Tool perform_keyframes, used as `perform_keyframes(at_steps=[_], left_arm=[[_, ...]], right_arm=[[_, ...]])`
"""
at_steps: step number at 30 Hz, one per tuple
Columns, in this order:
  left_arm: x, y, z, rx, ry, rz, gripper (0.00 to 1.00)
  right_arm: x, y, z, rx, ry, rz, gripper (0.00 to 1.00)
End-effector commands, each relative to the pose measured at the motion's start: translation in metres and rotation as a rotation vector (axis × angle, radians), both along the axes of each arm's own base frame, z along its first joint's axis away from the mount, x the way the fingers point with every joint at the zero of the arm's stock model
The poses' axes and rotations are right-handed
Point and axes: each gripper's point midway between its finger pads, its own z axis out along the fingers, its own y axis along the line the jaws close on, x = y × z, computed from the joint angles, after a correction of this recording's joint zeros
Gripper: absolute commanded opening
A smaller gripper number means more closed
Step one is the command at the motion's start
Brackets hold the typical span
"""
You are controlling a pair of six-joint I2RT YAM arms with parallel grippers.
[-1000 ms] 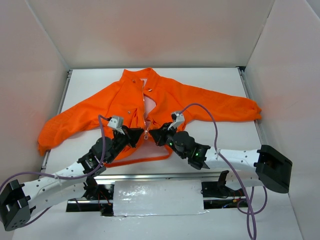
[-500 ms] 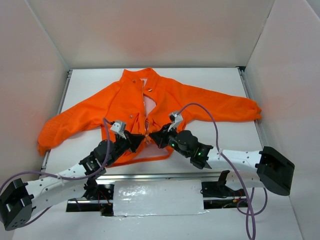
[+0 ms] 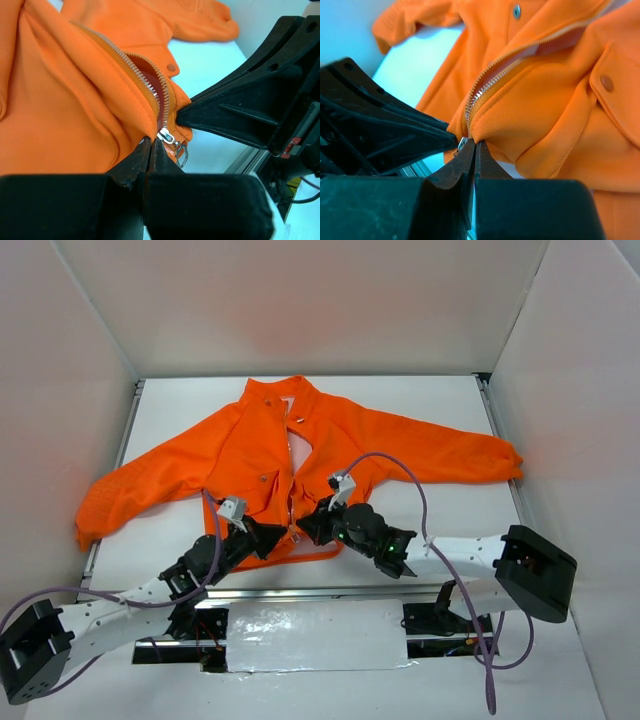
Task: Zip up the jacket
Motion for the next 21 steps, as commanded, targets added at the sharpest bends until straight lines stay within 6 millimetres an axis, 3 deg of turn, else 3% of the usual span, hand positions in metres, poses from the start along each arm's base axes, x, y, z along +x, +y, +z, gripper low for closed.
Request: perform_keyframes(at_steps=[1, 14, 21], left_arm=[[-0.010, -0.006, -0.004, -0.039, 0.016, -0.050, 0.00], [-0.018, -0.005, -0.039, 0.001, 0.058, -0.079, 0.00], [-0.016, -0.006, -0.036, -0.006, 0.055, -0.074, 0.00]], right_arm=[[0.005, 0.001, -0.003, 0.031, 0.001, -0.023, 0.00], [-0.006, 0.007, -0.031, 0.000, 0.071, 0.034, 0.02], [-0.011, 0.008, -0.034, -0.005, 0.094, 0.056, 0.09]])
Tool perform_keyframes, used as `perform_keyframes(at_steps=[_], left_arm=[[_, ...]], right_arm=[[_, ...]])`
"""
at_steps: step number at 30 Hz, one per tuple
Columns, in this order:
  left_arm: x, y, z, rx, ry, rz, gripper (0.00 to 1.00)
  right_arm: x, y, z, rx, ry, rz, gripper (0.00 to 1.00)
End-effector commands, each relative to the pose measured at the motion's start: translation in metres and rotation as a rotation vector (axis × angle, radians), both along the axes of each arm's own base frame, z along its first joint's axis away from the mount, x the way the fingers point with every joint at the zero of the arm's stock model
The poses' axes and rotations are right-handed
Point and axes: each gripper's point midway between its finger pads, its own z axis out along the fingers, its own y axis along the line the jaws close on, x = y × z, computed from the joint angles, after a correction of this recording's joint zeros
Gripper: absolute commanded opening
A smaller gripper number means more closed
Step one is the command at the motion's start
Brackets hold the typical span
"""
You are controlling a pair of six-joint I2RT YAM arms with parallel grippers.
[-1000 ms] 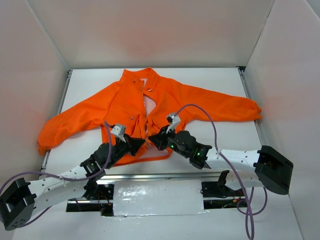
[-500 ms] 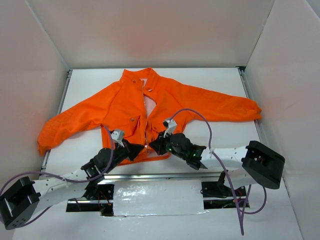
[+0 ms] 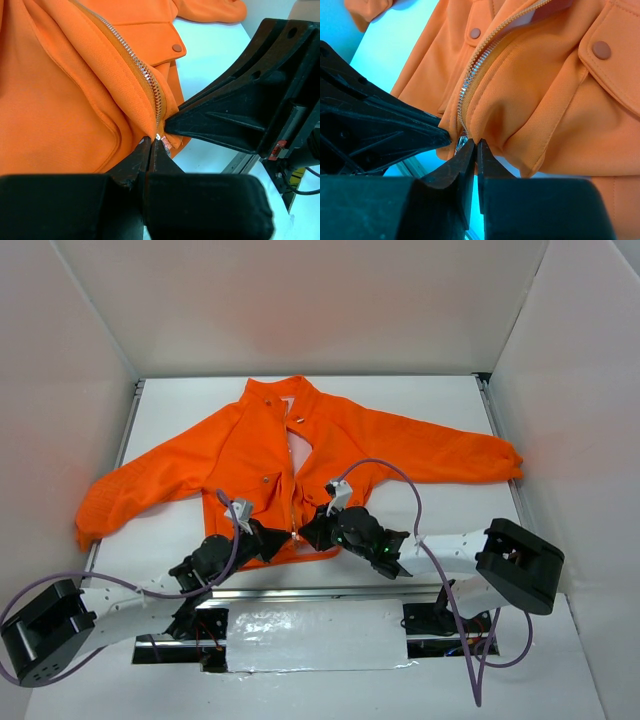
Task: Zip up the jacket
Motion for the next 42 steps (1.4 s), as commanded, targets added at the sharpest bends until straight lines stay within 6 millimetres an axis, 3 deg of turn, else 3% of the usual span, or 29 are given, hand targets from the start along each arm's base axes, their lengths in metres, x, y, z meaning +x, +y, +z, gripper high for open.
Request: perform_keyframes(at_steps=[1, 5, 11, 21, 26, 33, 35, 37, 42], left_arm=[[-0.013, 0.002, -0.005, -0.033, -0.009, -0.038, 0.00], [-0.010, 0.005, -0.005, -0.025, -0.008, -0.020, 0.00], [-0.009, 0.006, -0.004, -0.022, -0.008, -0.008, 0.00], [-0.009, 0.007, -0.004, -0.024, -0.004, -0.004, 0.00], [-0.009, 0.006, -0.005, -0.022, -0.001, -0.008, 0.00], [-0.009, 0.004, -0.001, -0.034, -0.012, -0.018, 0.00], [-0.009, 0.003, 0.000, -0.035, -0.013, -0.019, 0.00], [-0.010, 0.003, -0.001, -0.033, -0.011, -0.026, 0.00], [-0.012, 0.001, -0.003, -0.027, -0.008, -0.041, 0.00]], right_arm=[[-0.004, 0.008, 0.011, 0.060, 0.007, 0.030, 0.11], [-0.008, 0.007, 0.015, 0.074, 0.012, 0.046, 0.28], [-0.010, 0.003, 0.018, 0.075, 0.016, 0.040, 0.35], [-0.013, -0.011, 0.038, 0.099, -0.009, 0.013, 0.82], [-0.029, -0.015, 0.040, 0.150, 0.057, 0.046, 0.83], [-0.059, -0.009, 0.026, 0.288, 0.170, 0.140, 0.81], [-0.062, -0.005, 0.031, 0.342, 0.185, 0.159, 0.80], [-0.066, -0.003, 0.020, 0.340, 0.217, 0.165, 0.80], [-0.066, 0.007, 0.016, 0.381, 0.208, 0.201, 0.79]])
